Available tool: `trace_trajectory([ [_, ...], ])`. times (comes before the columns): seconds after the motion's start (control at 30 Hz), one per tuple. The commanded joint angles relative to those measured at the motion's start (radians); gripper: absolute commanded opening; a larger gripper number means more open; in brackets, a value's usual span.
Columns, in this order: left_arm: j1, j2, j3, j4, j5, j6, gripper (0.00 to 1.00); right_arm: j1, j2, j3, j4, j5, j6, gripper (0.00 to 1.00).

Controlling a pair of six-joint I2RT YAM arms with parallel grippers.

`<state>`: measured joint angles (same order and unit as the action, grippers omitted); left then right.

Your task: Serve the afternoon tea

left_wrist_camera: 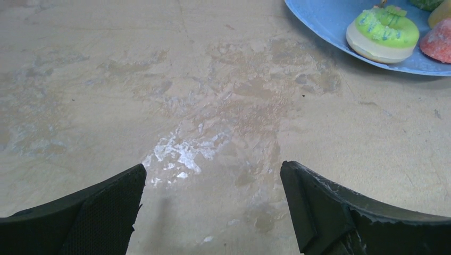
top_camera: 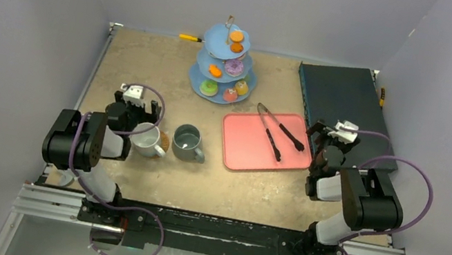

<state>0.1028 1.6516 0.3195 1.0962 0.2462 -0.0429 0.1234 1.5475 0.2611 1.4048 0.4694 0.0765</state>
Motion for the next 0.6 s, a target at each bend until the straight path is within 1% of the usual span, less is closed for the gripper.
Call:
trace_trajectory([
  [0.0, -0.042, 0.002, -0.106, 0.302, -0.061, 0.014, 0.99, 0.003, 0.011, -0.002, 0.114, -0.050, -0.020, 0.98],
  [0.03, -0.049, 0.043, -0.123, 0.382, -0.052, 0.007, 0.99, -0.002, 0.019, 0.002, 0.113, -0.054, -0.017, 0.98],
  [0.07, -0.051, 0.023, -0.100, 0.276, -0.061, 0.018, 0.99, -0.003, 0.036, -0.005, 0.171, -0.046, -0.042, 0.98],
  [0.1, -0.059, -0.008, -0.054, 0.148, -0.085, 0.033, 0.99, -0.003, 0.034, -0.008, 0.171, -0.046, -0.041, 0.98],
  [0.17, -0.077, 0.026, -0.058, 0.221, -0.120, 0.025, 0.99, -0.003, 0.019, -0.003, 0.128, -0.049, -0.023, 0.98],
  [0.2, -0.078, 0.009, -0.048, 0.165, -0.124, 0.034, 0.99, -0.002, 0.029, -0.007, 0.157, -0.048, -0.034, 0.98],
  [0.23, -0.080, -0.003, -0.047, 0.153, -0.126, 0.037, 0.99, -0.002, 0.035, -0.009, 0.177, -0.045, -0.044, 0.98],
  [0.27, -0.080, 0.015, -0.058, 0.209, -0.118, 0.029, 0.99, -0.003, 0.028, -0.007, 0.158, -0.046, -0.037, 0.98],
  [0.3, -0.079, 0.016, -0.064, 0.226, -0.114, 0.026, 0.99, -0.003, 0.026, -0.007, 0.151, -0.046, -0.035, 0.98],
  [0.37, -0.080, 0.001, -0.053, 0.169, -0.121, 0.034, 0.99, -0.003, 0.033, -0.010, 0.174, -0.045, -0.042, 0.98],
  [0.43, -0.079, 0.016, -0.061, 0.216, -0.116, 0.027, 0.99, -0.003, 0.030, -0.010, 0.166, -0.046, -0.040, 0.98],
  [0.5, -0.080, 0.006, -0.057, 0.186, -0.117, 0.029, 0.99, -0.003, 0.031, -0.010, 0.171, -0.046, -0.041, 0.98],
  [0.57, -0.080, 0.013, -0.062, 0.215, -0.116, 0.028, 0.99, -0.002, 0.031, -0.009, 0.170, -0.045, -0.041, 0.98],
])
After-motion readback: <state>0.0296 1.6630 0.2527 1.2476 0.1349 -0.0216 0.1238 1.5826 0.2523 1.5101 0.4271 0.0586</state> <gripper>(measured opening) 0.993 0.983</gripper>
